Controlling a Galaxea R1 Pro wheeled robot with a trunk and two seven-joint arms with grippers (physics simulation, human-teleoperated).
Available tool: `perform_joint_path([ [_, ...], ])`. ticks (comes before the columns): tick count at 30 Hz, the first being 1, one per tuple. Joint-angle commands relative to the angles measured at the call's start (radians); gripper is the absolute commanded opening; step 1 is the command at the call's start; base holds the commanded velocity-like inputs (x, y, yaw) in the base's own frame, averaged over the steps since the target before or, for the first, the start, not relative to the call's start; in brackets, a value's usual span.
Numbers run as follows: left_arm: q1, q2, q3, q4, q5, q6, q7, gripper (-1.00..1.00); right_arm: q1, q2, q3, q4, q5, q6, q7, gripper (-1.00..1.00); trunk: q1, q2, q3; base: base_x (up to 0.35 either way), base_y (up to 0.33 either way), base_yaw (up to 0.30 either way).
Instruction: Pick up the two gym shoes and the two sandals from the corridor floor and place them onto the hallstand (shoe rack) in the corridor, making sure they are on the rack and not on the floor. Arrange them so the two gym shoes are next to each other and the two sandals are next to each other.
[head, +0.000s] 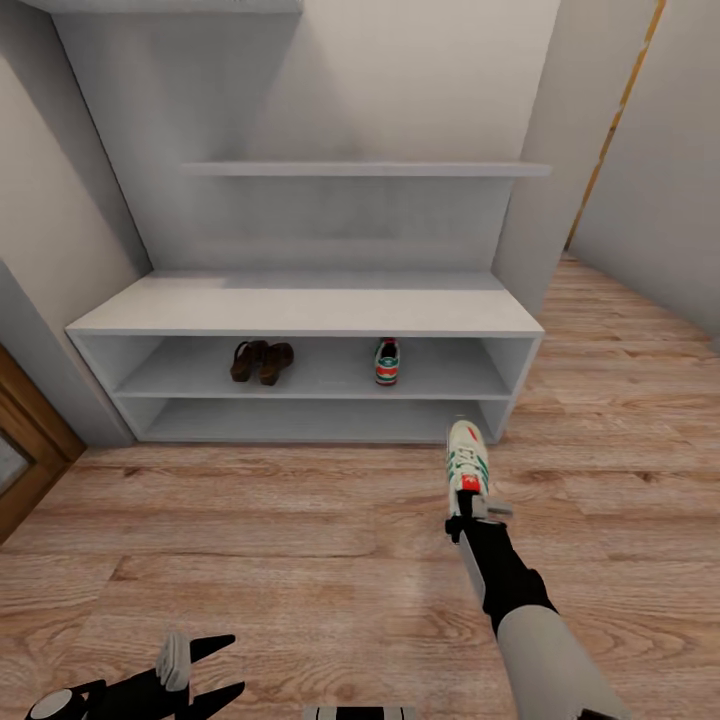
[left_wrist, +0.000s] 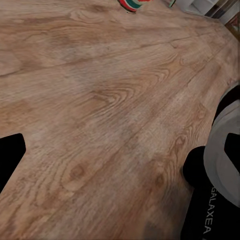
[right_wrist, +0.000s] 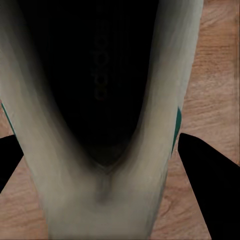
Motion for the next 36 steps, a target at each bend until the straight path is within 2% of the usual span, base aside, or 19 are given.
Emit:
perform_joint_path([
  [1,0.001,-0.003,0.011,0.001,0.0,-0.002,0.002,1.0,-0.006,0.001,0.002,-0.007,0.01,0.012,0.008,-1.0,0.0,0.0,-0.001,0.0,0.0,0.0],
  [5,0.002,-0.003,0.015,0.001,-0.001,-0.004,0.005,1.0,-0.029,0.001,0.026,-0.027,0.01,0.033,0.034,-1.0,0.0,0.0,-0.001,0.0,0.0,0.0],
  [11,0.004,-0.003,0.016,0.001,-0.002,-0.006,0.005,1.0,-0.032,0.001,0.008,-0.001,0.009,0.009,0.01,-1.0,0.0,0.0,-0.001,0.0,0.0,0.0],
  [18,0.004,-0.003,0.016,0.001,-0.002,-0.006,0.006,1.0,-0.033,0.001,0.006,-0.001,0.009,-0.008,0.007,-1.0,0.0,0.0,-0.001,0.0,0.0,0.0],
  [29,0.004,-0.003,0.017,0.001,-0.002,-0.006,0.009,1.0,-0.088,0.001,0.067,-0.015,0.006,0.022,0.004,-1.0,0.0,0.0,-0.001,0.0,0.0,0.0],
  [36,0.004,-0.003,0.017,0.001,-0.003,-0.006,0.009,1.0,-0.128,0.001,0.07,-0.017,-0.005,0.061,0.005,-1.0,0.0,0.0,-0.001,0.0,0.0,0.0],
])
